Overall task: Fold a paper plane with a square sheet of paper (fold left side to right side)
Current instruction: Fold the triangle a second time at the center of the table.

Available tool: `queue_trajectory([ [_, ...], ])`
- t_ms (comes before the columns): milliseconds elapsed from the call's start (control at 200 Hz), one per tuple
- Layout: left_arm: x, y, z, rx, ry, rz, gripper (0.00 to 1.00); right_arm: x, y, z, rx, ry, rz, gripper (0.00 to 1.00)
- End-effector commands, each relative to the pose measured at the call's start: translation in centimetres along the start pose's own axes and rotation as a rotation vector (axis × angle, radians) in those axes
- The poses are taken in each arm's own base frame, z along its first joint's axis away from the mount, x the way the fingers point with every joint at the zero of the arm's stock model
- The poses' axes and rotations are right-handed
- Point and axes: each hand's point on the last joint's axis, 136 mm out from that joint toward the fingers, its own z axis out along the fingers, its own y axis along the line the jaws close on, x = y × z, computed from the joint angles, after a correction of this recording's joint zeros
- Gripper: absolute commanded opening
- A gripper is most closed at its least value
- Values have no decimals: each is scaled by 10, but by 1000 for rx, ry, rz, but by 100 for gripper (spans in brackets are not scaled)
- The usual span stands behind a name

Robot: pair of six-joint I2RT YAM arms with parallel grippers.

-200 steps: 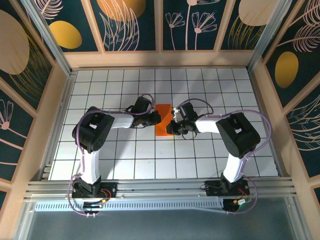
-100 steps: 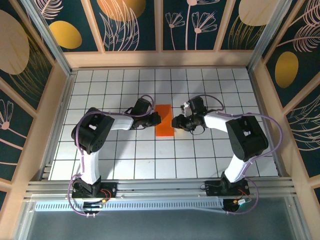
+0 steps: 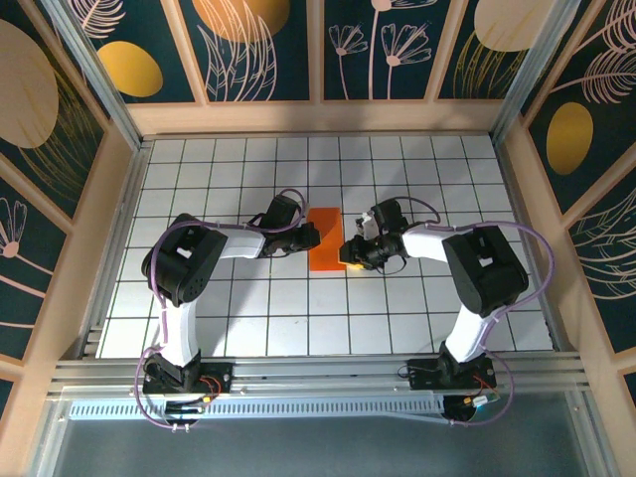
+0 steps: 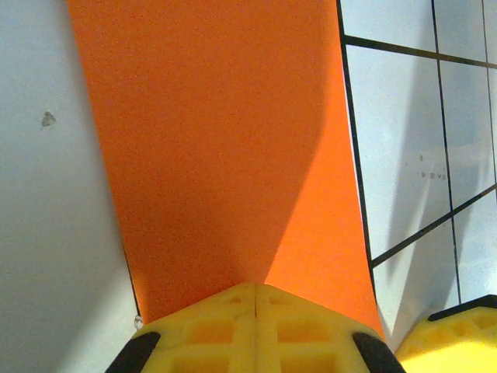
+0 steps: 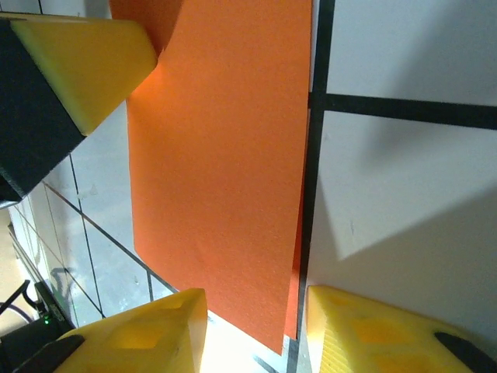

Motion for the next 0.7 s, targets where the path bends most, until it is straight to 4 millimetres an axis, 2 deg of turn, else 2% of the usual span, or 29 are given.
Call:
queue_trajectory([
  [0, 19, 17, 2, -55, 48, -32, 0, 7, 5, 10, -37, 39, 11, 37],
  [235, 18, 14, 1, -47, 45, -30, 0, -5, 18, 4, -94, -4, 5, 33],
  [415, 17, 12, 1, -40, 41, -28, 0, -18, 18, -1, -100, -36, 7, 33],
  [445, 26, 19, 0, -52, 57, -38, 0, -20, 18, -1, -104, -37, 8, 33],
  [691, 24, 12, 0, -17, 51, -40, 0, -43, 21, 1, -128, -64, 3, 33],
])
